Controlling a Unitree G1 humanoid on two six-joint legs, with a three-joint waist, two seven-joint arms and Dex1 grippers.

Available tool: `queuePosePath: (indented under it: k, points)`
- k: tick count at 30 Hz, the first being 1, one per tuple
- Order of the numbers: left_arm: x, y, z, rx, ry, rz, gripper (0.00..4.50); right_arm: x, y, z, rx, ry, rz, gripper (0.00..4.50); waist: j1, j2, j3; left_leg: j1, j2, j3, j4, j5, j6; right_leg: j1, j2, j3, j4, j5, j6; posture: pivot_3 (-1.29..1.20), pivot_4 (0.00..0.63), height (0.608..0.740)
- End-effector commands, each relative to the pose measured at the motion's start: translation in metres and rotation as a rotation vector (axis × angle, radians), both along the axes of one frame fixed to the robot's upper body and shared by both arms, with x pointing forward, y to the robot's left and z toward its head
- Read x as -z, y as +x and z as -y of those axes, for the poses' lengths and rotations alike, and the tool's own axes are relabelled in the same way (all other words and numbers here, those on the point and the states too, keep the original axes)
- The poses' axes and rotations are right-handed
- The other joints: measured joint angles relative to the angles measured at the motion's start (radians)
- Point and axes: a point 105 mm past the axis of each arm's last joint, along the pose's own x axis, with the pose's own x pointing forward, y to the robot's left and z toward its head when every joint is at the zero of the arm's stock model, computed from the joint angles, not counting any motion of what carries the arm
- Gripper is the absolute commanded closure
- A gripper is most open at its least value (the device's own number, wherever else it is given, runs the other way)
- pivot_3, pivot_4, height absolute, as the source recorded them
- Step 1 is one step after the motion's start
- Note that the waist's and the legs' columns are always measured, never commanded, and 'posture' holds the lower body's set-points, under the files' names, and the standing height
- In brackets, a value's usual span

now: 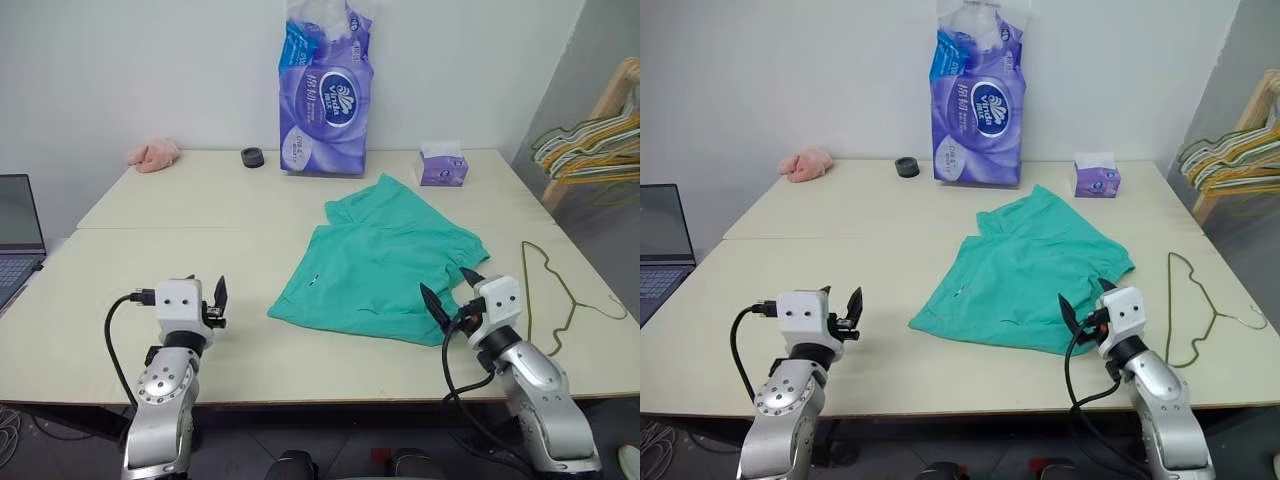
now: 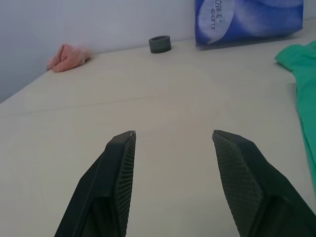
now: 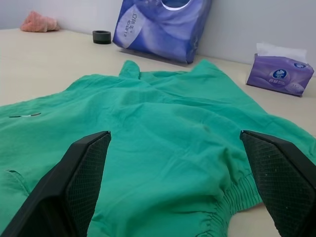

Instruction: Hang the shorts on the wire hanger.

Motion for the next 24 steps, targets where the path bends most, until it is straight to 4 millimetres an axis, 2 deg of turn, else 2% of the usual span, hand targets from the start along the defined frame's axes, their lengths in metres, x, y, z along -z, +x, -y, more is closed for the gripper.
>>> queuePosePath:
  k: [1, 9, 13, 16, 18, 21, 24]
  points:
    - [-0.018, -0.002, -0.001, -0.01, 0.028, 0.073, 1.89, -0.018, 0.003, -0.005, -0.033, -0.018, 0.066, 0.03, 0.001, 0.0, 0.0, 0.0, 0.0, 0.0, 0.0, 0.0, 0.0, 0.0, 0.0, 0.0, 0.0, 0.0, 0.0, 0.05, 0.0, 0.74]
    - [-0.014, -0.002, 0.007, 0.058, 0.054, 0.055, 1.89, -0.015, 0.002, -0.009, -0.077, -0.035, 0.067, 0.03, 0.005, 0.0, 0.0, 0.0, 0.0, 0.0, 0.0, 0.0, 0.0, 0.0, 0.0, 0.0, 0.0, 0.0, 0.0, 0.04, 0.0, 0.74]
    - [-0.019, -0.008, 0.017, 0.163, -0.015, 0.089, 1.89, -0.013, 0.0, -0.01, -0.1, -0.046, 0.068, 0.03, 0.005, 0.0, 0.0, 0.0, 0.0, 0.001, 0.0, 0.0, 0.0, 0.0, 0.0, 0.0, 0.0, 0.0, 0.0, 0.04, 0.0, 0.74]
    - [-0.02, -0.011, 0.026, 0.255, -0.046, 0.089, 1.36, -0.013, -0.002, -0.014, -0.141, -0.062, 0.069, 0.0, 0.005, 0.0, 0.0, 0.0, 0.0, 0.0, 0.0, 0.0, 0.0, 0.0, 0.0, 0.0, 0.0, 0.0, 0.0, 0.04, 0.0, 0.74]
    - [-0.016, -0.009, 0.029, 0.28, 0.01, 0.055, 0.79, -0.016, -0.004, -0.023, -0.203, -0.075, 0.072, 0.0, 0.004, 0.0, 0.0, 0.0, 0.0, 0.0, 0.0, 0.0, 0.0, 0.0, 0.0, 0.0, 0.0, 0.0, 0.0, 0.03, 0.0, 0.74]
    - [-0.009, -0.004, 0.043, 0.421, 0.089, -0.012, 0.02, -0.017, -0.014, -0.039, -0.367, -0.146, 0.077, 0.0, 0.004, 0.0, 0.0, 0.0, 0.0, 0.001, 0.0, 0.0, 0.0, 0.001, 0.0, 0.0, 0.0, 0.0, 0.0, 0.03, 0.0, 0.74]
    - [-0.001, -0.004, 0.056, 0.566, 0.131, -0.092, 0.02, -0.02, -0.021, -0.043, -0.468, -0.19, 0.063, 0.0, 0.004, 0.0, 0.0, 0.001, 0.0, 0.001, 0.0, 0.0, 0.0, 0.002, 0.0, 0.0, -0.001, 0.0, 0.0, 0.0, 0.0, 0.74]
